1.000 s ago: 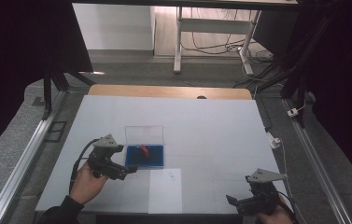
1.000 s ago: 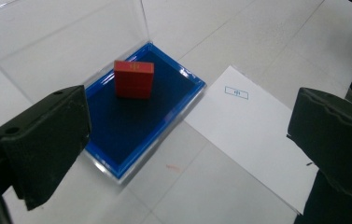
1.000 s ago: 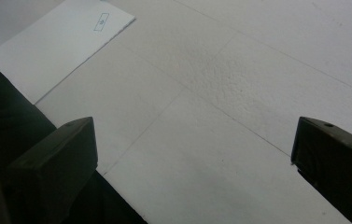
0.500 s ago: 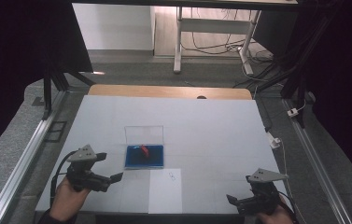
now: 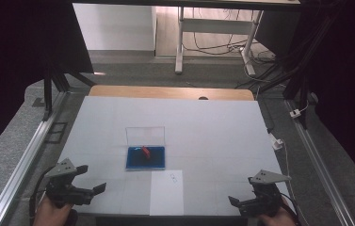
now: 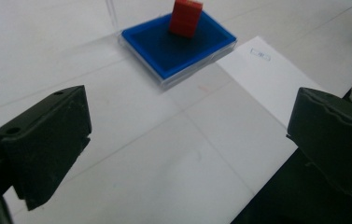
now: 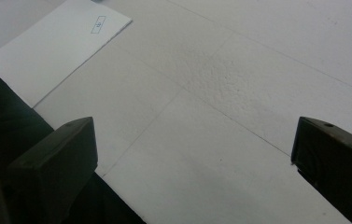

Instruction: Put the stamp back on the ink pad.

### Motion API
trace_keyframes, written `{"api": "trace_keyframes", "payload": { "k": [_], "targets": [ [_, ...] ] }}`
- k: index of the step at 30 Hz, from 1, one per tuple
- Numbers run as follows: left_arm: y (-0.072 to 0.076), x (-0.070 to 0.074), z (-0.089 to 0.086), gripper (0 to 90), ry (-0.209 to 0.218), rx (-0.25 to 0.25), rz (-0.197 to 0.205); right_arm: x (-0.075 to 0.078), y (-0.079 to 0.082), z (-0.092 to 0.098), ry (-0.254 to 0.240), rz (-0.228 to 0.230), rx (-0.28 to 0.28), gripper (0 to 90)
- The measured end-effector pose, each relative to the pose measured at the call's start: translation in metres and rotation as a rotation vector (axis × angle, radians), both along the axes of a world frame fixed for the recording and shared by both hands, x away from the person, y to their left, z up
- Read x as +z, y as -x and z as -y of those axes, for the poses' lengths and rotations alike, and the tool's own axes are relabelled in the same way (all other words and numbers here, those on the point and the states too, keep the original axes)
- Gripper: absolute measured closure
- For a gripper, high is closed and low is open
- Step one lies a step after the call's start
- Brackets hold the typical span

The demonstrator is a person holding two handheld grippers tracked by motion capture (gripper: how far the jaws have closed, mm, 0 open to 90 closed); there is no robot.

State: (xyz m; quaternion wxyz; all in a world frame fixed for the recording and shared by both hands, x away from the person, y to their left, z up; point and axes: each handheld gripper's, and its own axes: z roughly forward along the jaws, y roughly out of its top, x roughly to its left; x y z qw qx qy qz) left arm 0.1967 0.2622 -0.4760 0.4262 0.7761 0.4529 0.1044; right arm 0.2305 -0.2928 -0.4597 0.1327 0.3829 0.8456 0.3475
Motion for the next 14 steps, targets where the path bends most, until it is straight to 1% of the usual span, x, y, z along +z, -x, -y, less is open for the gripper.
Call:
{"api": "trace_keyframes", "payload": {
  "k": [2, 5, 10, 14],
  "targets": [
    [0.0028, -0.0022, -0.0019, 0.0, -0.018, 0.006, -0.010, 0.0000, 0.0001, -0.0001, 0.001, 0.000, -0.001, 0.2],
    [0.0060, -0.0023, -0.0033, 0.3, -0.028, 0.015, -0.019, 0.0000, 0.0001, 0.0000, 0.001, 0.000, -0.003, 0.2],
    [0.0067, -0.0031, -0.0007, 0.6, -0.071, 0.019, -0.045, -0.0002, 0.0000, -0.0004, 0.002, 0.000, -0.003, 0.2],
    [0.0054, -0.0030, -0.0009, 0.8, -0.064, 0.023, -0.051, -0.0008, -0.0002, -0.0002, 0.006, -0.001, -0.002, 0.2]
  ]
}}
